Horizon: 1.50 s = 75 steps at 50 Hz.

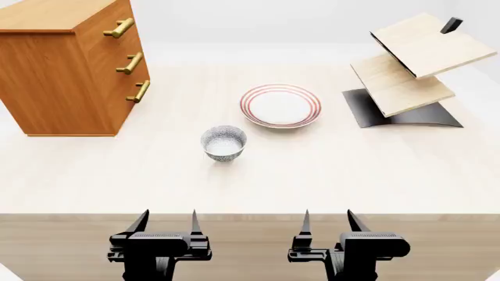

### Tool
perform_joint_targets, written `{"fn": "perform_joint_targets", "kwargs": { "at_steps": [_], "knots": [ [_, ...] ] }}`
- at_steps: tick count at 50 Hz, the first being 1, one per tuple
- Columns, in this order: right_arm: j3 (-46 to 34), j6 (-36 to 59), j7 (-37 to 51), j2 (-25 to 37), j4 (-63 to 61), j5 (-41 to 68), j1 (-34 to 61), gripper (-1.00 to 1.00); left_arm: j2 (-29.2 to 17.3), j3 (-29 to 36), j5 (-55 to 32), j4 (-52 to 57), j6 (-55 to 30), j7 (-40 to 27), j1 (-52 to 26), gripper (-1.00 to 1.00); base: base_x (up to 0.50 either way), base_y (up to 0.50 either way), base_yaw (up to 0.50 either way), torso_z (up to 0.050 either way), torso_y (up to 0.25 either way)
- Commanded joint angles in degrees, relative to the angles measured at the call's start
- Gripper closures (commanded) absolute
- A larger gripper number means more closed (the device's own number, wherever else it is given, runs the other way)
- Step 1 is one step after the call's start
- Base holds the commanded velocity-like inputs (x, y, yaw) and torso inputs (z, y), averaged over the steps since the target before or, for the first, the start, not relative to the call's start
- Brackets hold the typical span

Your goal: Open the top drawer of the cabinet and put the bowl in it.

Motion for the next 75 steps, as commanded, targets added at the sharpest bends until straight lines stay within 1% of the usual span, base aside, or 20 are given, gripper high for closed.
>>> {"fn": "perform_joint_targets", "kwargs": {
  "at_steps": [1,4,9,18,30,43,49,75],
  "knots": [
    [-1.2,0.1,0.8,0.9,-0.3,1.2,-0.2,-1.0,-0.8,0.7,-2.3,0.7,0.0,-0.5,0.3,-1.0,0.0,0.0,0.0,0.0,0.0],
    [-2.0,0.3,1.4,1.6,-0.4,2.1,-0.2,-1.0,-1.5,0.6,-6.8,3.2,-1.2,0.4,1.1,-1.0,0.0,0.0,0.0,0.042,0.0],
    [-2.7,0.3,3.2,2.3,0.6,2.1,0.2,-1.0,-2.5,1.3,-9.0,4.9,-1.8,0.5,1.6,-1.0,0.0,0.0,0.0,0.05,0.0],
    [-3.3,0.2,4.8,3.2,0.9,3.3,0.6,-1.0,-3.4,2.0,-9.3,4.6,-1.6,-1.6,0.9,-1.0,0.0,0.0,0.0,0.05,0.0],
    [-3.8,-0.4,6.4,3.8,0.6,5.0,0.5,-1.0,-4.4,2.8,-10.9,5.5,-1.4,-2.4,1.1,-1.0,0.0,0.0,0.0,0.05,0.0],
    [-4.7,-1.2,5.4,4.9,0.3,8.1,0.1,-1.0,-5.2,3.3,-12.3,5.8,-0.8,-3.2,1.2,-1.0,0.0,0.0,0.0,0.05,0.0],
    [-5.3,-1.5,6.2,5.4,0.8,7.5,0.3,-1.0,-5.6,3.7,-11.7,5.6,-2.7,-5.0,0.7,-1.0,0.0,0.0,0.0,0.002,0.0],
    [-6.8,-2.4,8.1,6.6,0.8,9.1,0.3,-1.0,-6.9,4.3,-13.8,7.1,-3.3,-7.6,0.8,-1.0,0.0,0.5,0.0,0.0,0.0]
  ]
}}
